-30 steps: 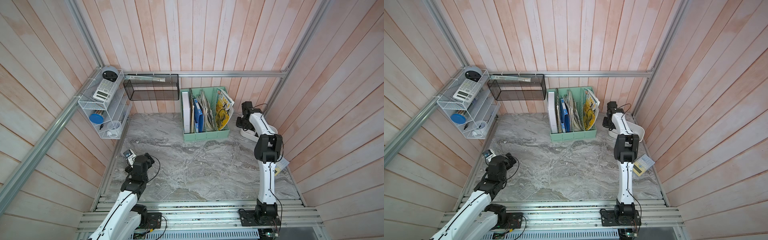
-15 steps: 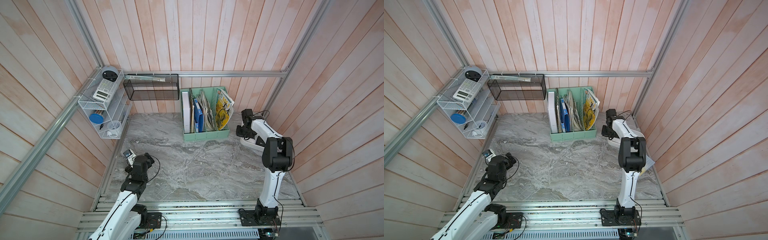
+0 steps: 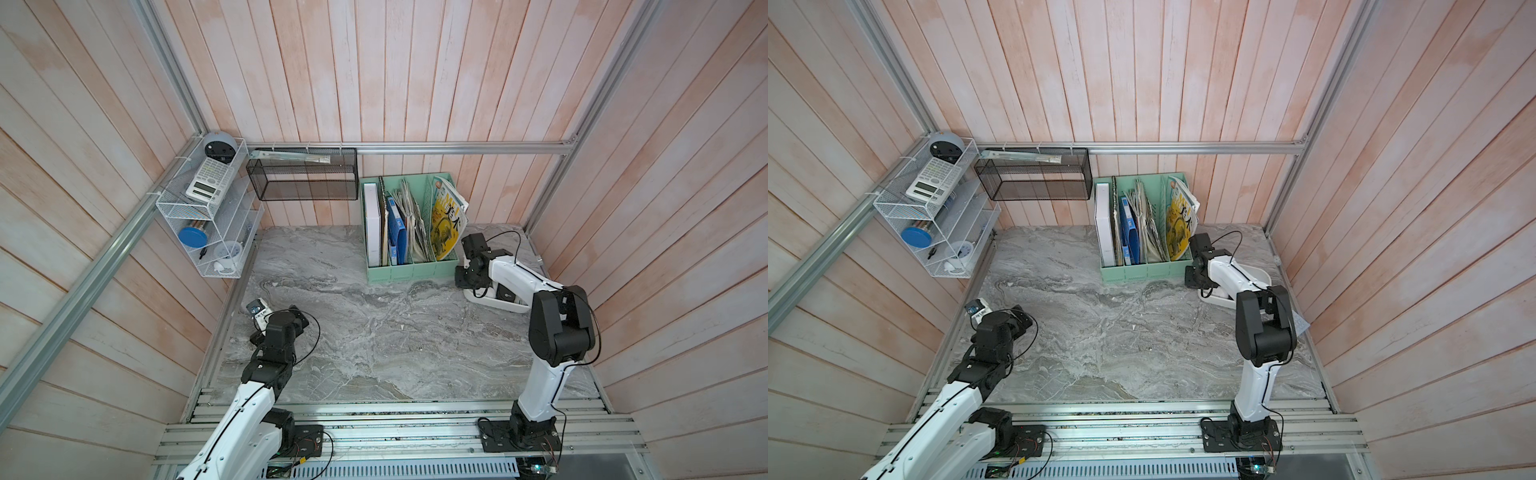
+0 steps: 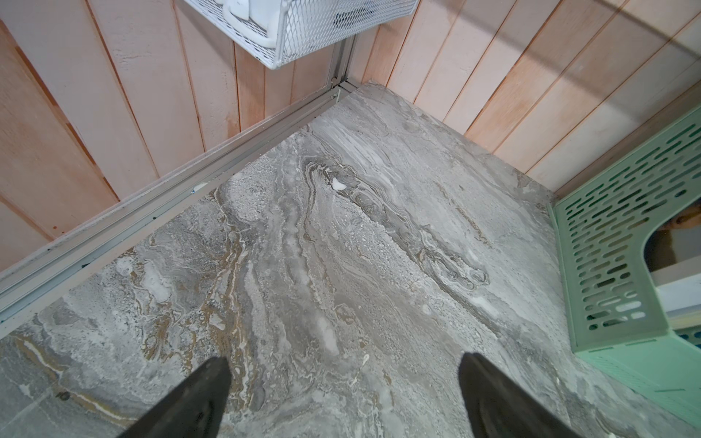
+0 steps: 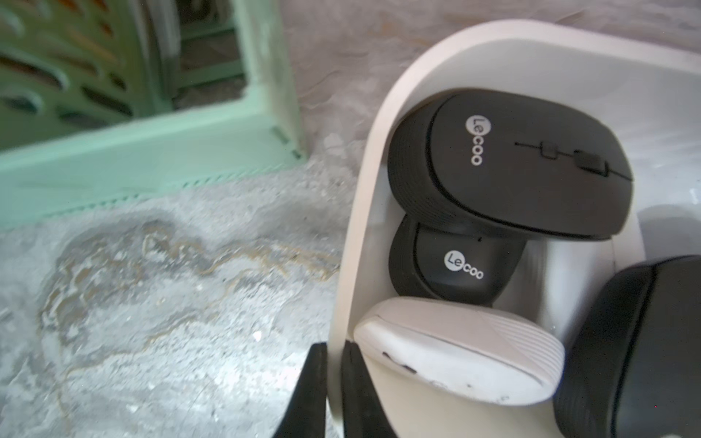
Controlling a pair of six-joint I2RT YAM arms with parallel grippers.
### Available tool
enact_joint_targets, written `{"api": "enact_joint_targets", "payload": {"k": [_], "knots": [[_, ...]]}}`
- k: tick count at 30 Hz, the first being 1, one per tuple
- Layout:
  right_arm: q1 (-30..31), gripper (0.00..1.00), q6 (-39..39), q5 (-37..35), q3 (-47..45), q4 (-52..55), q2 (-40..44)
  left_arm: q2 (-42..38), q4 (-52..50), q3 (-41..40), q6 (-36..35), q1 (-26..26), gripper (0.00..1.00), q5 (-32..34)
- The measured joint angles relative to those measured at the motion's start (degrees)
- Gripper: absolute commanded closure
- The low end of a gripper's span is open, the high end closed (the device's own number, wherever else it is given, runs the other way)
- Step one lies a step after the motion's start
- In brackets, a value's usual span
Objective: Take out the mouse from the storage box
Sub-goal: Move the storage box to the center of the board.
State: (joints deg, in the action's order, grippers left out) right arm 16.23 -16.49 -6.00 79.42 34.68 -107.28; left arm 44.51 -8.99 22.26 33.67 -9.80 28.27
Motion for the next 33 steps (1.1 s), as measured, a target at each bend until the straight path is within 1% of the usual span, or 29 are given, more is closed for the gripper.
{"api": "enact_joint_targets", "payload": {"k": [7,12,19,24,27,33], "knots": [[7.1,1.0,-2.4,0.0,-7.8,-2.1,5.9,-0.1,0.0,0.0,0.0,0.0,0.0,0.0],[12.2,1.0,-4.6,-0.7,-11.0,-3.1,8.4,-0.3,0.0,0.0,0.0,0.0,0.0,0.0],[22.1,1.0,-7.8,-1.4,-11.3,-3.5,8.5,0.6,-1.0,0.3,0.4,0.0,0.0,-0.6],[29.0,1.0,-9.8,-0.7,-10.8,-3.4,8.3,1.2,-5.0,3.8,3.0,-0.1,0.0,-3.2],[32.4,1.0,-10.9,-0.2,-9.3,-3.1,7.3,1.2,-7.1,5.6,4.8,-1.1,0.0,-4.5],[37.0,1.0,-12.2,0.3,-6.8,-3.0,5.4,1.2,-13.1,6.0,7.6,-3.1,0.0,-7.4]]}}
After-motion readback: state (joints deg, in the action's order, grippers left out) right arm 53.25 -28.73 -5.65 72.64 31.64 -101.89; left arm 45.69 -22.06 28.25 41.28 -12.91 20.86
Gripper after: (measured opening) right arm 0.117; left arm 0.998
